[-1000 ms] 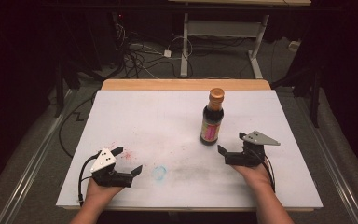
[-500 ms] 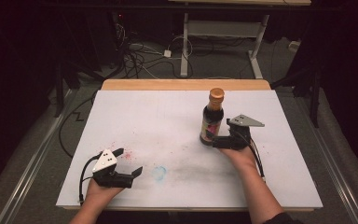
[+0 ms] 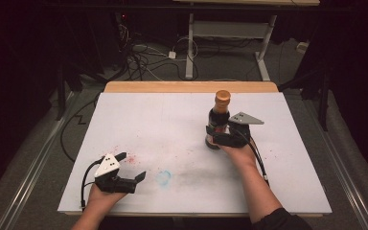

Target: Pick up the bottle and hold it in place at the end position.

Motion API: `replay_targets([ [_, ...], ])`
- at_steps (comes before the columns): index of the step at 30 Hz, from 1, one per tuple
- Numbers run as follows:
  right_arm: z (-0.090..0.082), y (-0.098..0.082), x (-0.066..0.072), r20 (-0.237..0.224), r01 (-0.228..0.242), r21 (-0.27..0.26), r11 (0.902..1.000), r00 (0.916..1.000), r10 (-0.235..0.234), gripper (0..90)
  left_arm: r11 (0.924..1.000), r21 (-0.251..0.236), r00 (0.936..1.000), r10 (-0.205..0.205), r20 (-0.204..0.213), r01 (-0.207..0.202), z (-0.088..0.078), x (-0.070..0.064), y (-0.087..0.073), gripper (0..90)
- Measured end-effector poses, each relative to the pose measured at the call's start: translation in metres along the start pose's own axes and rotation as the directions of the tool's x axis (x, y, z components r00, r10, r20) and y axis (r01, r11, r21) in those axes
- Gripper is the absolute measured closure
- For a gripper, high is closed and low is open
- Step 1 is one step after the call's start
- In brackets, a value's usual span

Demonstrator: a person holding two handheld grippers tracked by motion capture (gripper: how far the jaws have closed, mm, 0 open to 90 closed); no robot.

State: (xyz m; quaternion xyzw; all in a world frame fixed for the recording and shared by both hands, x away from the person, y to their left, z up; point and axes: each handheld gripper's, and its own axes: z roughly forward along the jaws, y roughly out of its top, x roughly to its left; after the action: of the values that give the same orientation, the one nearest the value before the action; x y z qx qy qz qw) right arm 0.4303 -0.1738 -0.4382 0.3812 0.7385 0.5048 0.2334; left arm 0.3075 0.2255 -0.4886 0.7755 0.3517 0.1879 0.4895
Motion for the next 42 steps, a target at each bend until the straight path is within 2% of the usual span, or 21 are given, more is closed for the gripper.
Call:
replay_targets([
  [4, -0.001, 0.000, 0.006, 0.030, 0.041, -0.003, 0.9992, 0.9987, -0.041, 31.3, 1.0000, 0.001, 1.0000, 0.004, -0.001, -0.004, 0.000, 0.000, 0.000, 0.0],
  [16, 0.001, 0.003, 0.010, 0.055, 0.047, 0.004, 0.9989, 0.9974, -0.047, 32.1, 1.0000, -0.004, 1.0000, 0.003, -0.002, -0.003, -0.001, 0.000, 0.001, 0.0],
  [22, 0.004, 0.004, 0.016, 0.036, 0.040, 0.007, 0.9992, 0.9985, -0.040, 32.1, 1.0000, -0.006, 1.0000, 0.002, -0.003, -0.002, -0.002, 0.000, 0.001, 0.0],
  [31, 0.014, 0.010, 0.038, -0.020, 0.054, -0.006, 0.9985, 0.9983, -0.054, 31.9, 0.9999, -0.004, 0.9999, 0.011, -0.007, -0.011, -0.003, 0.000, 0.001, 0.0],
  [35, 0.019, 0.013, 0.046, -0.035, 0.065, -0.012, 0.9978, 0.9972, -0.066, 31.9, 0.9999, -0.004, 0.9999, 0.014, -0.007, -0.014, -0.003, 0.000, 0.001, 0.0],
  [42, 0.026, 0.014, 0.053, -0.045, 0.071, -0.008, 0.9974, 0.9964, -0.071, 31.8, 0.9999, -0.007, 0.9999, 0.011, -0.006, -0.011, -0.004, 0.001, 0.001, 0.0],
])
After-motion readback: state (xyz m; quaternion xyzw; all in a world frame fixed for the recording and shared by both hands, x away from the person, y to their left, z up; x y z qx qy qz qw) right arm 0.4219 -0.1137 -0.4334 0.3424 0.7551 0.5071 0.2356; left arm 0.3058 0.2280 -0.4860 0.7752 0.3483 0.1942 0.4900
